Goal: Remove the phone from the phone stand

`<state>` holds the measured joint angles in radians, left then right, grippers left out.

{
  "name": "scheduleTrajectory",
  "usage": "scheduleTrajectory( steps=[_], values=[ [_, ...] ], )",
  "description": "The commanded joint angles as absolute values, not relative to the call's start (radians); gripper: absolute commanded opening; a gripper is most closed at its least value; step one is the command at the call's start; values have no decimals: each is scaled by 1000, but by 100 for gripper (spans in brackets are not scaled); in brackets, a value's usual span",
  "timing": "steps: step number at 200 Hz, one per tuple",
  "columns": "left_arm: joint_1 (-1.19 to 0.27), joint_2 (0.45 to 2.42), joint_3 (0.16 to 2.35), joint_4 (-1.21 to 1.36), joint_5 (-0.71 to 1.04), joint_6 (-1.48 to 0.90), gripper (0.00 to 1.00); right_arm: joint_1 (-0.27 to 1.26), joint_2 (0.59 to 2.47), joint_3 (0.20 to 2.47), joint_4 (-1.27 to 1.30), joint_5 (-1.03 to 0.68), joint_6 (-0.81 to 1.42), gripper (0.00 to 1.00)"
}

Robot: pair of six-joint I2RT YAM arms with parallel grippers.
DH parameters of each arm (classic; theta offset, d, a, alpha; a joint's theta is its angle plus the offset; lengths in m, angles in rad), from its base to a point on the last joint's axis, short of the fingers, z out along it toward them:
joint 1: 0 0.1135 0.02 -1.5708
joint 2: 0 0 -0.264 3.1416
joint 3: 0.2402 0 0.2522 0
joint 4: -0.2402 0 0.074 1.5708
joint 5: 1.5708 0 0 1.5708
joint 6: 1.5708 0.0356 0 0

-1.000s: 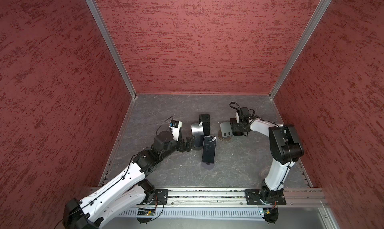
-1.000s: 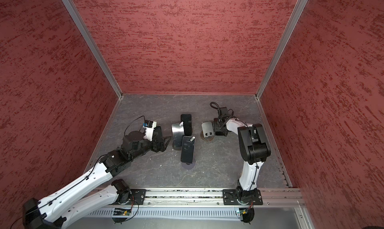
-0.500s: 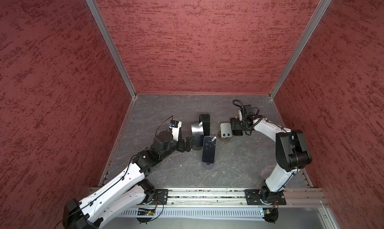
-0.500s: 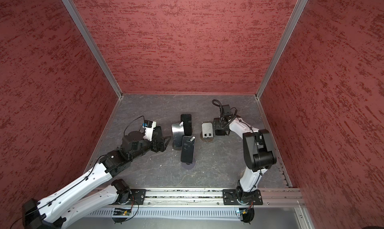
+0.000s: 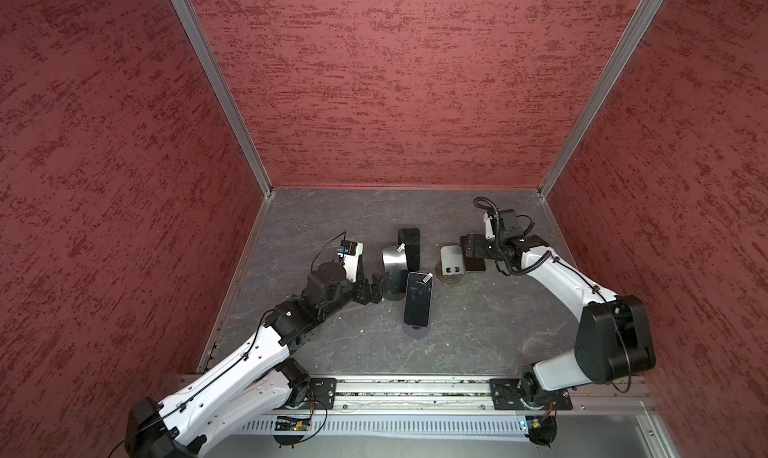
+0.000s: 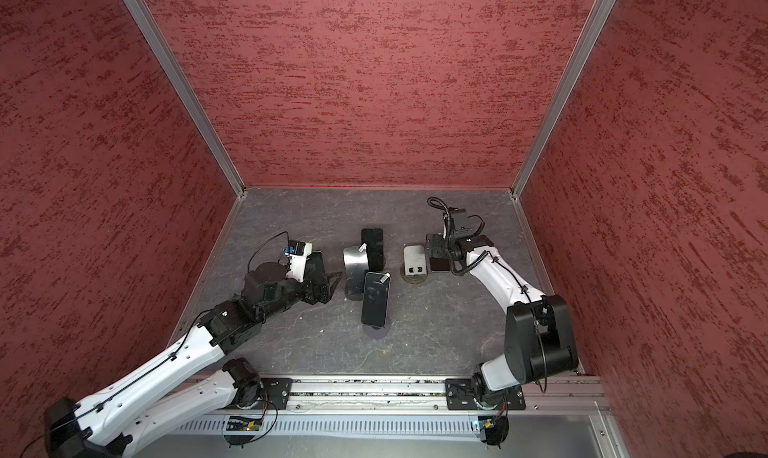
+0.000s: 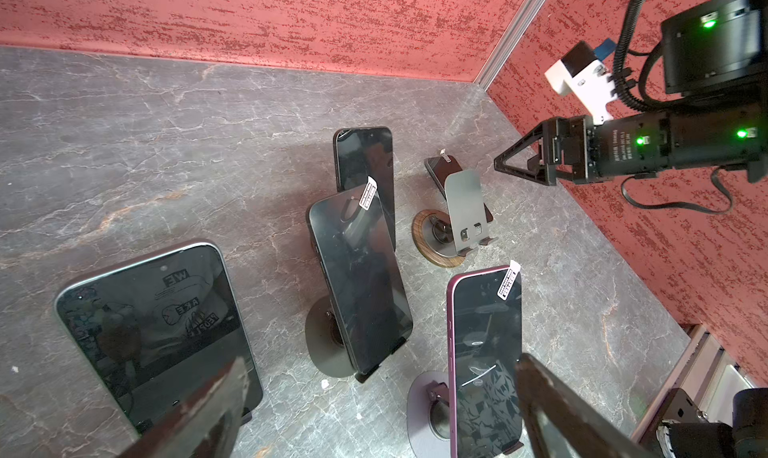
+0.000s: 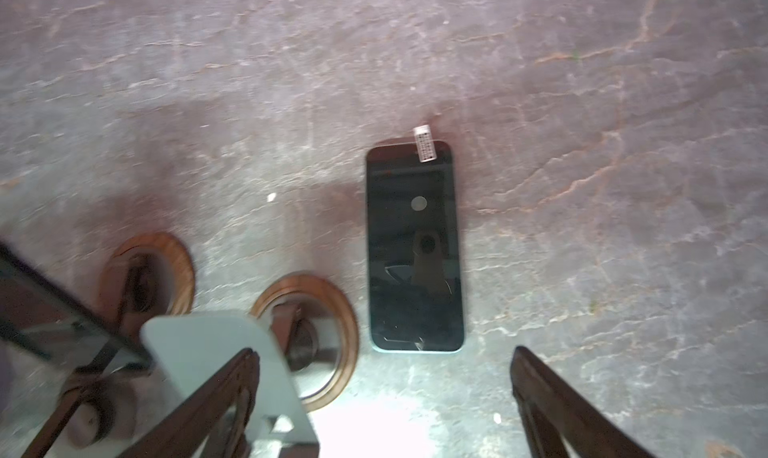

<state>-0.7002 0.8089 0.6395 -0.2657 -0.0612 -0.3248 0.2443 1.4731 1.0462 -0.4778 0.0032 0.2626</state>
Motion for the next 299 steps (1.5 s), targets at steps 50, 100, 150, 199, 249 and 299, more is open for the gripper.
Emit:
scheduleTrajectory(
  steps=[50, 100, 150, 199, 249, 299],
  values=[
    [-695, 793, 627, -244, -58, -319, 100, 375, 1448, 1043, -483, 20, 331, 99],
    [-695, 772, 615, -245, -61, -325, 99, 431, 1527, 1057, -480, 64, 347, 99],
    [-695, 769, 612, -252, -63, -327, 100, 470, 1600, 1076, -464, 78, 353, 99],
    [-695, 763, 607, -250, -63, -326, 100, 489, 1653, 1085, -450, 117, 367, 91],
    [-694, 753, 600, -251, -66, -325, 99, 500, 1667, 1085, -445, 163, 377, 71],
    [-693, 752, 675, -360, -130, -390, 100, 507, 1664, 1069, -426, 150, 364, 55]
  ],
)
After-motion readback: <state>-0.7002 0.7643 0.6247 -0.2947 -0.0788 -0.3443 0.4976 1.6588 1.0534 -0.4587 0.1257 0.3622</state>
